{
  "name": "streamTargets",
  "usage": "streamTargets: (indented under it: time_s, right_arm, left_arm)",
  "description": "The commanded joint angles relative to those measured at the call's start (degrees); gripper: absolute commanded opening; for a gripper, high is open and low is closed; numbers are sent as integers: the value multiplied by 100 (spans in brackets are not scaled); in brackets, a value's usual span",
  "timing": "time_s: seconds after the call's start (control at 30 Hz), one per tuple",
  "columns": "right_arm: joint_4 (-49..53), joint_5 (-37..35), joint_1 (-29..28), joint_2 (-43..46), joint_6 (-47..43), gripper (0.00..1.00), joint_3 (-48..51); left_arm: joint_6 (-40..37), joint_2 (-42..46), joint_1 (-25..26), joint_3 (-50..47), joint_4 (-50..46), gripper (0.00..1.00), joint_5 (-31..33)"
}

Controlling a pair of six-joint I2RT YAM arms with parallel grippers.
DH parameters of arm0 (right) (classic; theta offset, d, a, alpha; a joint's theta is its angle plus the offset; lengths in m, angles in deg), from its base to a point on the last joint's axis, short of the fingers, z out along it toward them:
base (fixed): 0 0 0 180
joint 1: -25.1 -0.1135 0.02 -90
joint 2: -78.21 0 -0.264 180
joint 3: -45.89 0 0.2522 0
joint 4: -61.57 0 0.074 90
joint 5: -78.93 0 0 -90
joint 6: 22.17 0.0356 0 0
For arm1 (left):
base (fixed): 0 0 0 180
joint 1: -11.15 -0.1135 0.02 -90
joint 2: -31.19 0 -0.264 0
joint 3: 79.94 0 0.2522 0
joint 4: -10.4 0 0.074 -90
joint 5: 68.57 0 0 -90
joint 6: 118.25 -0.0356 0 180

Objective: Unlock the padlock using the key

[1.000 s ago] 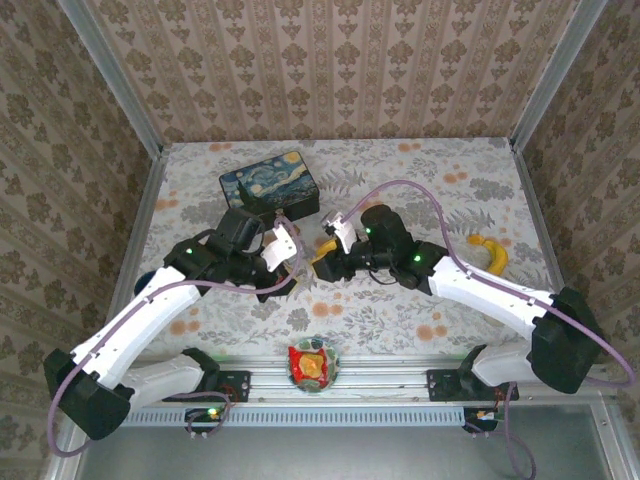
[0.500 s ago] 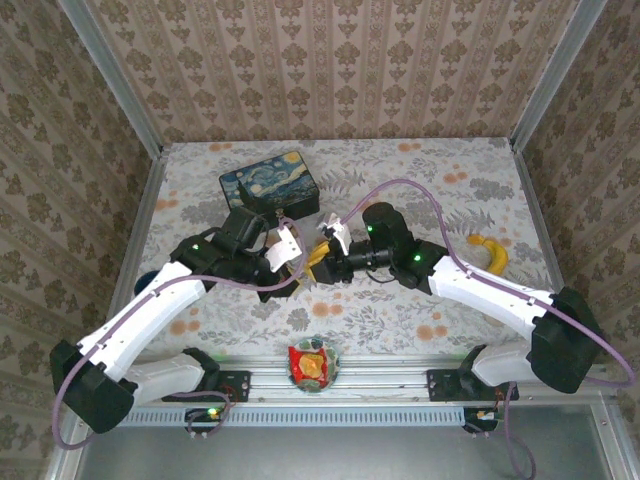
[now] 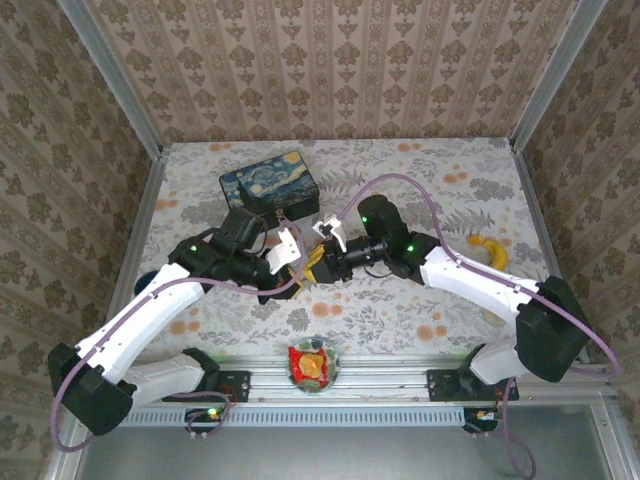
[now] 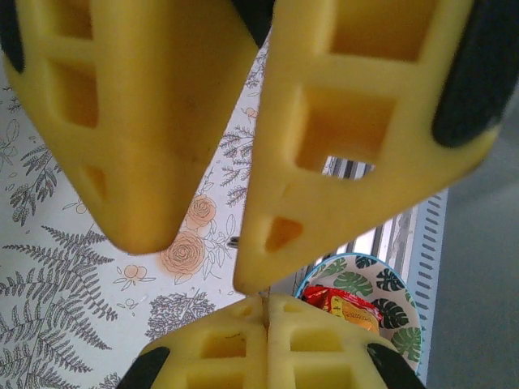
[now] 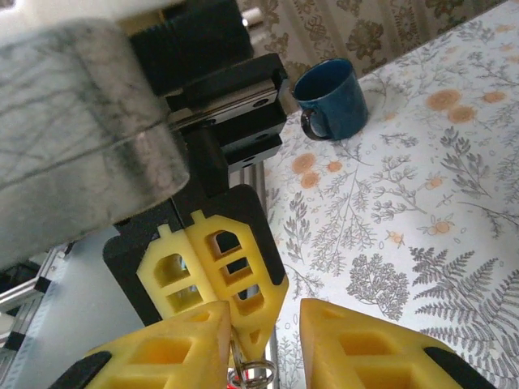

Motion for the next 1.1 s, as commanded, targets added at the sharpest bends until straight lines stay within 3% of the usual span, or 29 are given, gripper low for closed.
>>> streamTargets:
  time_s: [0.0,0.63,1.07]
  right_arm:
    - [191,310,13,-77,-19,25,-185]
    - [380,304,105,73,-89,20,-73]
    - [555,372,149,134,-151,28,-56]
  left_arm:
    - [-199,105,58,-10,-74,0,-223]
    - [-85,217,32,-88,66,0,-116]
    - [-45,262,-29,-96,160,0,-150]
